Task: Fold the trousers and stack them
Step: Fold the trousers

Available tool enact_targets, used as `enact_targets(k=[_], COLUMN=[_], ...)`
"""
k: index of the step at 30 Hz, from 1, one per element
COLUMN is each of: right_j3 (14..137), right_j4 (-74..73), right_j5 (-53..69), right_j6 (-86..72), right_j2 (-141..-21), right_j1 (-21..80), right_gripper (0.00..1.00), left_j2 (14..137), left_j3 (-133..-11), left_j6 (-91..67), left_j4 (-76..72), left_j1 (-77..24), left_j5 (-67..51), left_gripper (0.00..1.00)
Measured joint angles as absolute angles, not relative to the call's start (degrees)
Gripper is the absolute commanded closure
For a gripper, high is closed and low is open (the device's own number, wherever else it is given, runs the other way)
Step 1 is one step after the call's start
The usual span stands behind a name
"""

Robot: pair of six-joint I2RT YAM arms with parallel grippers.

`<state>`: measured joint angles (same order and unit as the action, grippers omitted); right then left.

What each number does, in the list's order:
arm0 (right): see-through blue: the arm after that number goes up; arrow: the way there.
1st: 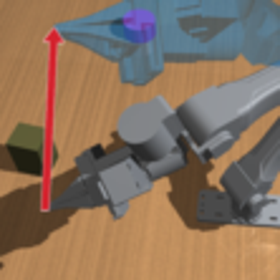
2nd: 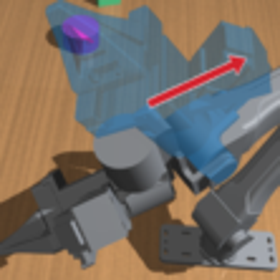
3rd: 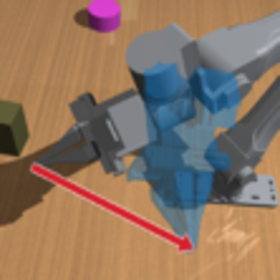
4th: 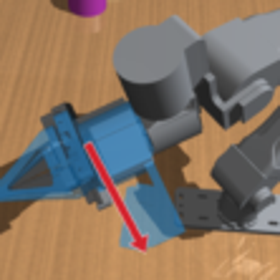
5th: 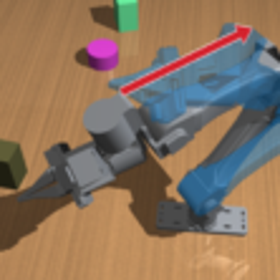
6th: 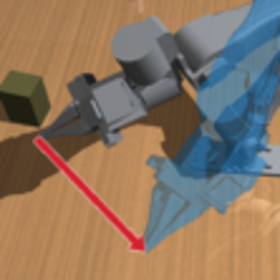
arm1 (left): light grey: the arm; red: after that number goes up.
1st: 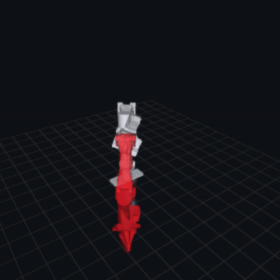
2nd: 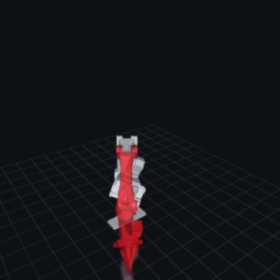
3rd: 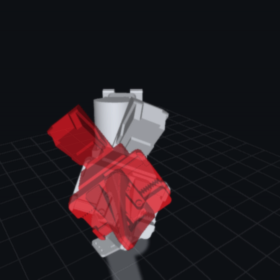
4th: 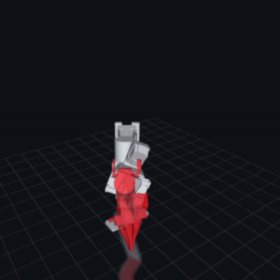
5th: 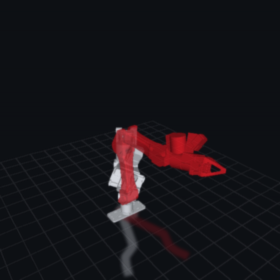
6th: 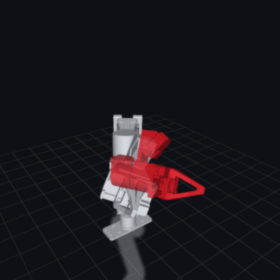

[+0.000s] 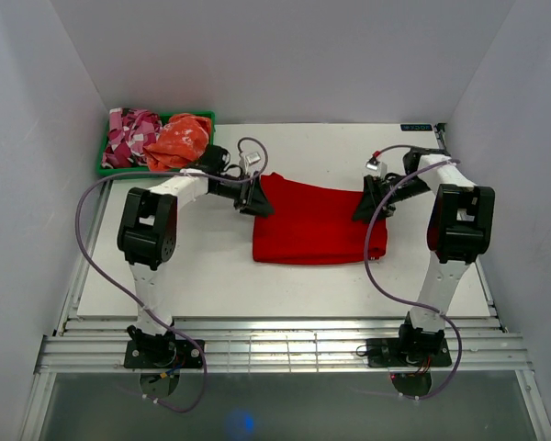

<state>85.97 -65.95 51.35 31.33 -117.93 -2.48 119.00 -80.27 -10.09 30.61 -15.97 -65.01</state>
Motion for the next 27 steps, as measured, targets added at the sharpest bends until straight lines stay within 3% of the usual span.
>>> enact_targets(k=[7,14,19,24,27], right_j3=[92.29,95.33,98.06,100.07,98.15], right_j4=[-63.94,-59.66,-58.26,-57.45,-54.0], right_j5=[51.55,54.35,54.57,48.58,42.24], right_j6=[32.27,29.26,27.31,27.31,25.63], right_j2=[-115.79,-128.33,-129.47,-127.48,-120.97], right_j1=[-3.31,-4.21,-4.8,-4.32,-3.42], right_gripper=[0.14,0.14,0.14,0.11,0.08], left_j2=[118.19,134.17,143.2,142.91,139.85], left_j3=[-93.14,-100.2,-106.06,-112.88,-113.58], left_j6=[-16.19,-24.8,-27.18,-21.69,-18.17], left_j4=[20.58,8.56,9.13,14.92,19.25], left_j1=[-16.36,-16.14,-14.41,-13.76,-13.54], left_j5=[-63.53,-61.01,-64.2,-60.18,-56.05], left_gripper=[0.33,0.33,0.32,0.27,0.13])
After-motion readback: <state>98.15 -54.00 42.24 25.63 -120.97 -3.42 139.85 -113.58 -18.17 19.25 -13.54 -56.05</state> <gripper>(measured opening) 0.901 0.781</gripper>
